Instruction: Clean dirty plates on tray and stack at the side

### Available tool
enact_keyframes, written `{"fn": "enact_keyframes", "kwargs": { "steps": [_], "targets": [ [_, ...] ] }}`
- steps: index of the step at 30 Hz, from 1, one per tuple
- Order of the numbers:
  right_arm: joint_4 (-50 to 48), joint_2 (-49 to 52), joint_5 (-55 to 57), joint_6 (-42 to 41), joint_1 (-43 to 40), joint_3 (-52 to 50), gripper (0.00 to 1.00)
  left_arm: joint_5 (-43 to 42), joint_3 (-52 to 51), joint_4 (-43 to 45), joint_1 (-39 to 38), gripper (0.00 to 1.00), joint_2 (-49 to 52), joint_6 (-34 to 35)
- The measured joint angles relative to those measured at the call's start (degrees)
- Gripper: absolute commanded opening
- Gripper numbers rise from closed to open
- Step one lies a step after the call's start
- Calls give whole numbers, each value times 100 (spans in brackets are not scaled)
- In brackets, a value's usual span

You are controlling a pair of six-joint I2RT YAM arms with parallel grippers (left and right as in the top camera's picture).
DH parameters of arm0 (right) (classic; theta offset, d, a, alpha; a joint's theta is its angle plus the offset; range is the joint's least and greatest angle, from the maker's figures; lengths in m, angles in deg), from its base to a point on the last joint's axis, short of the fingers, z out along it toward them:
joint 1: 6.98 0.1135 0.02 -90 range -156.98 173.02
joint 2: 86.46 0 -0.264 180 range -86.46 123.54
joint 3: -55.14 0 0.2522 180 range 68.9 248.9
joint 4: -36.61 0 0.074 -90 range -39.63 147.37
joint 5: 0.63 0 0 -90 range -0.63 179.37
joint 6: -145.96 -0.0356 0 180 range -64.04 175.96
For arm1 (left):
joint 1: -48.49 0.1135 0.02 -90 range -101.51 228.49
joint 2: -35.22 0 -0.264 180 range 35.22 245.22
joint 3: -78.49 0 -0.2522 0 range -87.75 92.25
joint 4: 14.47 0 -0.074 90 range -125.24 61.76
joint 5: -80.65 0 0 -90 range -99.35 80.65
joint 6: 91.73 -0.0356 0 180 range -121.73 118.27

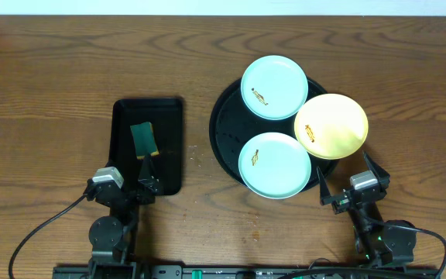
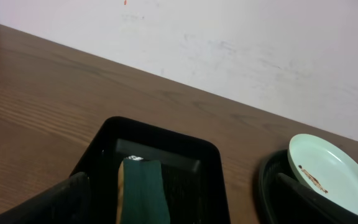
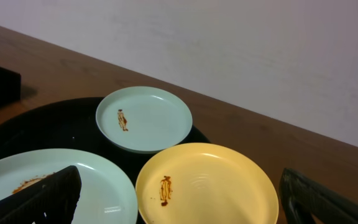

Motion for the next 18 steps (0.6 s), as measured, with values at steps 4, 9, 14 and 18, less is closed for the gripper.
{"fn": "enact_keyframes", "kwargs": {
  "steps": [4, 9, 14, 18],
  "targets": [
    [0, 13, -2, 0, 0, -2, 99, 20, 13, -17, -4, 92, 337, 0],
    [0, 17, -2, 0, 0, -2, 99, 20, 13, -15, -4, 92, 389, 0],
    [0, 17, 0, 0, 0, -2, 99, 22, 13, -17, -4, 92, 389, 0],
    [0, 17, 0, 0, 0, -2, 99, 20, 13, -15, -4, 92, 389, 0]
  ]
}}
